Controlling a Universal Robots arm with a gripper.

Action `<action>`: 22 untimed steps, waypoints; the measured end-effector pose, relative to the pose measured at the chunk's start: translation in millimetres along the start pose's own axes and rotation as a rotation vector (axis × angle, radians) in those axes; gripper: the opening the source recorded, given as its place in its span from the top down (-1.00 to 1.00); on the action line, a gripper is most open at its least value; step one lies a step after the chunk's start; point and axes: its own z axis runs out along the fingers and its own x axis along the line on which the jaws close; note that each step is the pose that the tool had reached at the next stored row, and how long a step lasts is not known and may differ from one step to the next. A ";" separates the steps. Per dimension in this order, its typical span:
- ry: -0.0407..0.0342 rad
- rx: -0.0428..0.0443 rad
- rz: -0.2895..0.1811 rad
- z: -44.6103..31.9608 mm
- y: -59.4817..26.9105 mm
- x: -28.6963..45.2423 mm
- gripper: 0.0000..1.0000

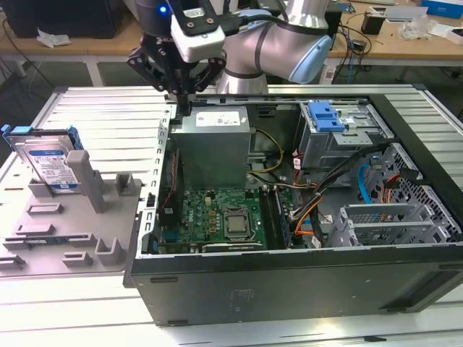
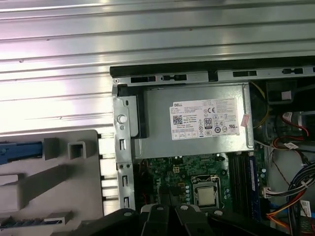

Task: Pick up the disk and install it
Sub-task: 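Reach for the disk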

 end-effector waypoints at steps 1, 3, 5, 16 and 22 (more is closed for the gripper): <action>-0.0001 0.0000 0.002 0.2 0.3 5.1 0.79; -0.0002 0.0001 0.004 0.5 0.7 11.3 0.79; -0.0003 0.0002 0.007 0.8 1.1 16.8 0.79; -0.0010 0.0007 0.024 3.9 4.9 51.4 0.79; -0.0018 0.0010 0.041 5.4 6.0 78.5 0.79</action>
